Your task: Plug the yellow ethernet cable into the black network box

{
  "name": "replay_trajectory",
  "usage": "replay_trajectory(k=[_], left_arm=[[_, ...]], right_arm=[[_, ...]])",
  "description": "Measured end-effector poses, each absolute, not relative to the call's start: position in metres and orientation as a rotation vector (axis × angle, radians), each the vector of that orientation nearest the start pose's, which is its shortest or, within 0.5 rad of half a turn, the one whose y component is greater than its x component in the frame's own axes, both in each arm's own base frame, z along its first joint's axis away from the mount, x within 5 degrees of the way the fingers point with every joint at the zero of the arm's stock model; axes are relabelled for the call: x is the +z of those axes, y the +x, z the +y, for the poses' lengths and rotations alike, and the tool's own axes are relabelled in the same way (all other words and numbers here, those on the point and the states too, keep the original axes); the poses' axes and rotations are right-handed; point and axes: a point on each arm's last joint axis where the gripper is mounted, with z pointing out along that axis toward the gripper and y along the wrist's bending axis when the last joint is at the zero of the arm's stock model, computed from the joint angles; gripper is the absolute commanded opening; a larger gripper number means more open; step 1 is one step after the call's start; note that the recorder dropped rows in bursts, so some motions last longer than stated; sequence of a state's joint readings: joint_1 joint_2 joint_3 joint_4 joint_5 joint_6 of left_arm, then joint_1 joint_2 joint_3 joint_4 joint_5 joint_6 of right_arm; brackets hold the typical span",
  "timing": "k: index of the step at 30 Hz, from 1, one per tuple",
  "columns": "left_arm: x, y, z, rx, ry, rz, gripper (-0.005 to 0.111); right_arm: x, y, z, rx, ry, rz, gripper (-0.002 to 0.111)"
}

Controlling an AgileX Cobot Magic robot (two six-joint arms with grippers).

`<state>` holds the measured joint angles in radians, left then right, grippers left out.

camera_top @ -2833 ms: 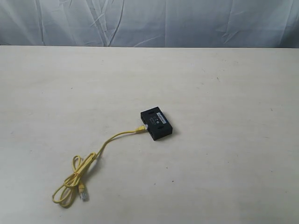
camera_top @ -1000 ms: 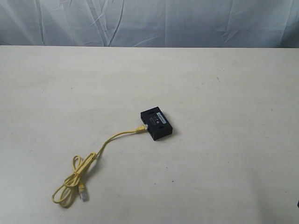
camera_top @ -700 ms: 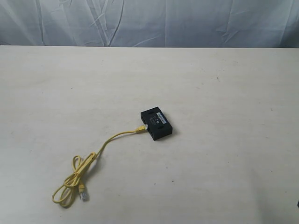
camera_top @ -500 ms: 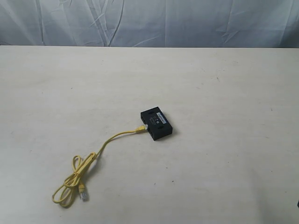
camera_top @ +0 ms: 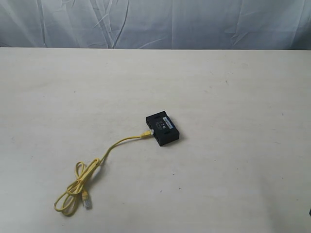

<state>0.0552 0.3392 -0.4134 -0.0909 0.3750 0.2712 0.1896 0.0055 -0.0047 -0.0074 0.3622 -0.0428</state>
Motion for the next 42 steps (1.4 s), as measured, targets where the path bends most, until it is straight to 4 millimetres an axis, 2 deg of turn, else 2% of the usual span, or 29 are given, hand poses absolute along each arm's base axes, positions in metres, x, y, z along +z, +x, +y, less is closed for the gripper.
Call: replay_trajectory(k=[7,11,20,26,33,42], left_arm=[[0.242,0.062,0.003,0.187,0.097,1.522,0.0],[0.218,0.058,0.002,0.164,0.102,1.479,0.0],[0.207,0.057,-0.002,0.11,0.145,1.553,0.0],[0.193,0.056,-0.003,0.087,0.172,1.712,0.0],[0.191,0.055,-0.003,0.085,0.176,1.732,0.0],[0.19,0.055,0.0,0.003,0.012,1.743,0.0]], right_arm=[[0.182,0.052,0.01,0.095,-0.219,1.835,-0.001],[0.182,0.052,0.01,0.095,-0.219,1.835,-0.001],[0.181,0.052,0.01,0.095,-0.219,1.837,-0.001],[0.181,0.052,0.01,0.095,-0.219,1.837,-0.001],[0.181,0.052,0.01,0.095,-0.219,1.837,-0.001],[0.181,0.052,0.01,0.095,-0.219,1.837,-0.001]])
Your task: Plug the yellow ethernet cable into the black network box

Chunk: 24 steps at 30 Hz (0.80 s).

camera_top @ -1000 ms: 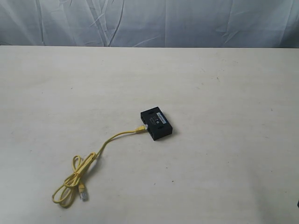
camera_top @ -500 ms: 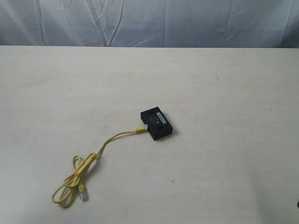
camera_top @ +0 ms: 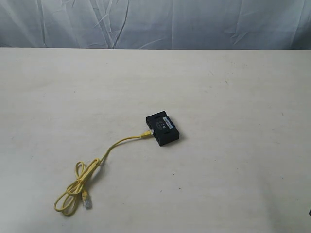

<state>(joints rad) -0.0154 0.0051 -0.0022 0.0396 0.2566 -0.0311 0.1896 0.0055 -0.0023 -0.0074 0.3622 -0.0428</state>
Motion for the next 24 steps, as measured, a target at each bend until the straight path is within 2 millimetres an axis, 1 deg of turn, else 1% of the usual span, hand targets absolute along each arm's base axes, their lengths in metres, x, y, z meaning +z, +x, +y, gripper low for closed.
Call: replay_trajectory(k=[3,24], left_arm=[[0.1904,0.0555,0.0003,-0.014,-0.012,1.743,0.0],[0.1904,0.0555,0.0002,0.003,0.01,1.743,0.0]], right_arm=[[0.1811,0.0524,0.0098,0.095,-0.219,1.837,-0.001],[0.1811,0.0524,0.0098,0.095,-0.219,1.837,-0.001]])
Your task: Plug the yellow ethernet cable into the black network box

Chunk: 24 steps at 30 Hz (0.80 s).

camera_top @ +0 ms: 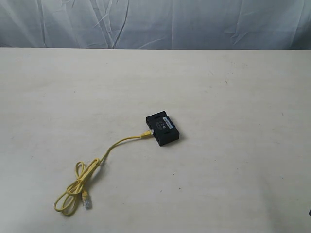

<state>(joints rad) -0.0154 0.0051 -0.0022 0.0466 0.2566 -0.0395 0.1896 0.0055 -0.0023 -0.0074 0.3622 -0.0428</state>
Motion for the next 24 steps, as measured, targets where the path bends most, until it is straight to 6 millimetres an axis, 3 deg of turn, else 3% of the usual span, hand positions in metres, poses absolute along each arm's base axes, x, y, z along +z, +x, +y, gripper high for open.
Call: replay_trajectory(k=[24], left_arm=[[0.1905,0.0555,-0.0005,-0.01,0.009,1.741,0.0]], right_arm=[[0.1811,0.0524,0.0098,0.095,-0.219,1.837,-0.001]])
